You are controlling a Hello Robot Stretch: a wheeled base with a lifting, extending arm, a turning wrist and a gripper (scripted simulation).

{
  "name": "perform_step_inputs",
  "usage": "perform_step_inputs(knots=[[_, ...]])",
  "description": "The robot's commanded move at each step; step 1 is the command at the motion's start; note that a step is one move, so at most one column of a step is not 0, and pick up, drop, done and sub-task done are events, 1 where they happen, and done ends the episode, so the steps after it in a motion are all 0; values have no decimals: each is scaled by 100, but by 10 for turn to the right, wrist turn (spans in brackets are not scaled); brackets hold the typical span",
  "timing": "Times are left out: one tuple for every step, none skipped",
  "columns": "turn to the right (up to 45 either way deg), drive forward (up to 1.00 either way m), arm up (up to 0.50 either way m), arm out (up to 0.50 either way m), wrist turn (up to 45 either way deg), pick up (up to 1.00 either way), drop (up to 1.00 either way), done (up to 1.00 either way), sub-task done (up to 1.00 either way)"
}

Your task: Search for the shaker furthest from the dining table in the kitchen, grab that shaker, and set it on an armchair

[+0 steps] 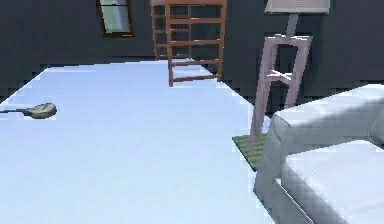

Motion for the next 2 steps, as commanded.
perform_step_inputs(knots=[[60,0,0,0,0,0,0,0,0],[30,0,0,0,0,0,0,0,0]])
